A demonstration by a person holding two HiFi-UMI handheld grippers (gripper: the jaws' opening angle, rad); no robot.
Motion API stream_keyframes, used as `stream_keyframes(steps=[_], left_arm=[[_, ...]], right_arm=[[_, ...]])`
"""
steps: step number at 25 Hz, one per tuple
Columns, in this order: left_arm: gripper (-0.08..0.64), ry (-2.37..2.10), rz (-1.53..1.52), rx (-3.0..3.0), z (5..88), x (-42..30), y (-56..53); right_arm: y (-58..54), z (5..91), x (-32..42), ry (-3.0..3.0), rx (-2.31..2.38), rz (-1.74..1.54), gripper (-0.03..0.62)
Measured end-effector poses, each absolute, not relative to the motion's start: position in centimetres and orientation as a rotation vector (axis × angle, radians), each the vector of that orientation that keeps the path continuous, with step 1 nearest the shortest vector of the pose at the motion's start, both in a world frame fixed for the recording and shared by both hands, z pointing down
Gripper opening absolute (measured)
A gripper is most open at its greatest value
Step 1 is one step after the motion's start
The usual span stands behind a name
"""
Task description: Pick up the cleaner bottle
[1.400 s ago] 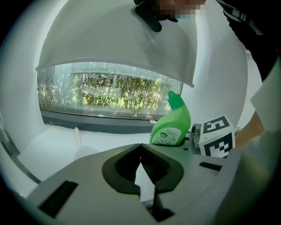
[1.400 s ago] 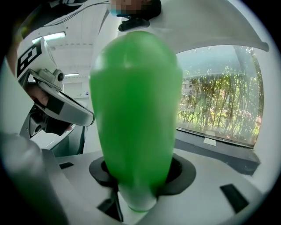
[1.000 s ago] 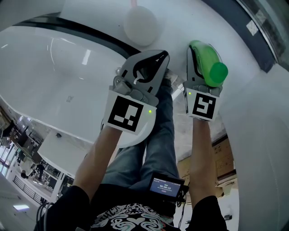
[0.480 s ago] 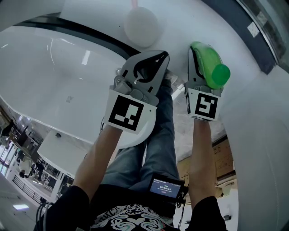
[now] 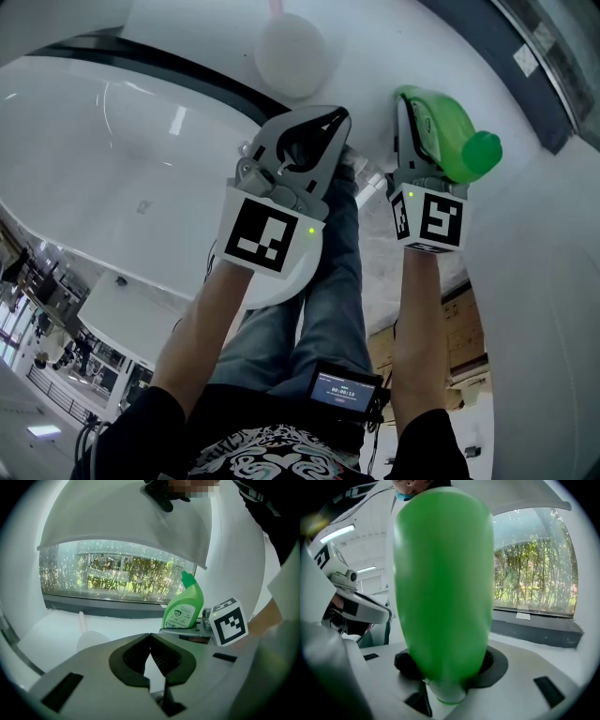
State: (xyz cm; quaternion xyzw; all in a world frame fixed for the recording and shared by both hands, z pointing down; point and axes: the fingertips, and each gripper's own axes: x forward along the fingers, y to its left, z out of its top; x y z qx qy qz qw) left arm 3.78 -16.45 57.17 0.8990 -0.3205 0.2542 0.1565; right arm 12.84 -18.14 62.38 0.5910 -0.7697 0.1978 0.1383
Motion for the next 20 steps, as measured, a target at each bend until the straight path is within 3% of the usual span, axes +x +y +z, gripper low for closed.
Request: stream_keyframes(steps=[11,20], left_arm=[[0.014,-0.92,0.74,2.555,57.6,3.8,-16.5],[0.015,-0.893,0.769,2.556,58.0,3.8,-16.4]], right_arm=[[-18.5,62.5,14.6,-2.251,1.831,0.801,0.215],[-18.7,63.2,17.5,-2.245,2.068,1.184,0.215]])
